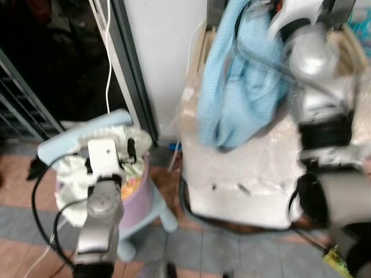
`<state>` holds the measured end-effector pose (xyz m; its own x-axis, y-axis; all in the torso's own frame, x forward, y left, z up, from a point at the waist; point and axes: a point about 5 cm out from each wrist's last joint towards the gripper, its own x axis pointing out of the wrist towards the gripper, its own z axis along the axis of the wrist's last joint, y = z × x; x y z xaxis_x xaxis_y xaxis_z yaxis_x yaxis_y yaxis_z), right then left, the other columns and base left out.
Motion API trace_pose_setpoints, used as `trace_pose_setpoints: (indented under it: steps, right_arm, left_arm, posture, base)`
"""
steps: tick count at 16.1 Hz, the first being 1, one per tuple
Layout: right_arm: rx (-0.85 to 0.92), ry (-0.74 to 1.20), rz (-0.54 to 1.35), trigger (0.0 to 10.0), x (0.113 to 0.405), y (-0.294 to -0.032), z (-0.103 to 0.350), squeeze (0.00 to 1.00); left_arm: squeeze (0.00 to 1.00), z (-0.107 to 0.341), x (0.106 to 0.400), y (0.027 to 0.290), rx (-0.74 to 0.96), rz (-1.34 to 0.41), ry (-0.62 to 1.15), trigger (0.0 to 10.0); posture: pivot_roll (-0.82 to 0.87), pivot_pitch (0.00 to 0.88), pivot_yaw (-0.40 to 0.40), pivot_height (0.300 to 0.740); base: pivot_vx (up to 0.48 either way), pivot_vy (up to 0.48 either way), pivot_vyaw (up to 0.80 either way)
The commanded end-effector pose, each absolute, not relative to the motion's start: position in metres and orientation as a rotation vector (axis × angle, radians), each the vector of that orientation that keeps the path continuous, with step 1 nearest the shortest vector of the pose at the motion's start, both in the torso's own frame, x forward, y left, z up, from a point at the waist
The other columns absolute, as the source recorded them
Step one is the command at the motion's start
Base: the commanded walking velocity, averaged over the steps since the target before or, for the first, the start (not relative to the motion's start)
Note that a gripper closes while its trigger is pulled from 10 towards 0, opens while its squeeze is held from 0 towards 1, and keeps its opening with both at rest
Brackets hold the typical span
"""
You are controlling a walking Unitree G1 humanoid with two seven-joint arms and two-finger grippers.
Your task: Clothes washing
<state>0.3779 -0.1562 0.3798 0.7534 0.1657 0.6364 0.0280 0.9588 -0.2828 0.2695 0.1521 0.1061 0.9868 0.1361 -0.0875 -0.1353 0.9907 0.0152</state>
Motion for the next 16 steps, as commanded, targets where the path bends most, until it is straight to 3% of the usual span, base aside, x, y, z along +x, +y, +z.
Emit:
trace_pose_setpoints:
  steps: [1, 4, 5, 6, 9, 15, 16]
  right_arm:
    - [-0.278, -0.770, 0.009, 10.0, 0.375, -0.171, 0.390, 0.00]
    - [-0.328, -0.777, -0.046, 10.0, 0.380, -0.180, 0.383, 0.00]
    - [-0.326, -0.700, -0.035, 10.0, 0.387, -0.180, 0.359, 0.00]
    - [-0.290, -0.517, 0.000, 10.0, 0.393, -0.175, 0.306, 0.00]
    - [-0.235, -0.332, 0.083, 10.0, 0.384, -0.161, 0.243, 0.00]
    - [-0.196, -0.205, 0.115, 10.0, 0.374, -0.155, 0.213, 0.00]
    - [-0.179, -0.221, 0.068, 10.0, 0.375, -0.162, 0.217, 0.54]
  left_arm:
    - [0.00, 0.108, 0.269, 0.150, 0.013, 0.130, 0.083, 10.0]
    - [0.00, 0.107, 0.268, 0.150, 0.008, 0.136, 0.086, 10.0]
    - [0.00, 0.106, 0.268, 0.149, 0.005, 0.135, 0.091, 10.0]
    - [0.00, 0.106, 0.269, 0.149, 0.005, 0.136, 0.097, 10.0]
    - [0.00, 0.106, 0.271, 0.149, -0.006, 0.132, 0.095, 10.0]
    - [0.00, 0.108, 0.277, 0.147, -0.048, 0.150, 0.090, 10.0]
    - [0.00, 0.108, 0.278, 0.148, -0.056, 0.168, 0.095, 10.0]
  posture:
    - [-0.04, 0.000, 0.076, 0.740]
    - [-0.05, 0.000, 0.069, 0.740]
    - [-0.05, 0.001, 0.068, 0.740]
    - [-0.05, 0.007, 0.069, 0.740]
    - [-0.05, 0.012, 0.072, 0.740]
    - [-0.06, 0.016, 0.071, 0.740]
    - [-0.06, 0.016, 0.071, 0.740]
  base:
    - [0.270, 0.000, 0.00]
    - [0.271, 0.000, 0.00]
    - [0.266, 0.000, 0.00]
    - [0.000, 0.000, 0.00]
    - [0.000, 0.000, 0.00]
    - [0.324, 0.000, 0.00]
    - [0.401, 0.000, 0.00]
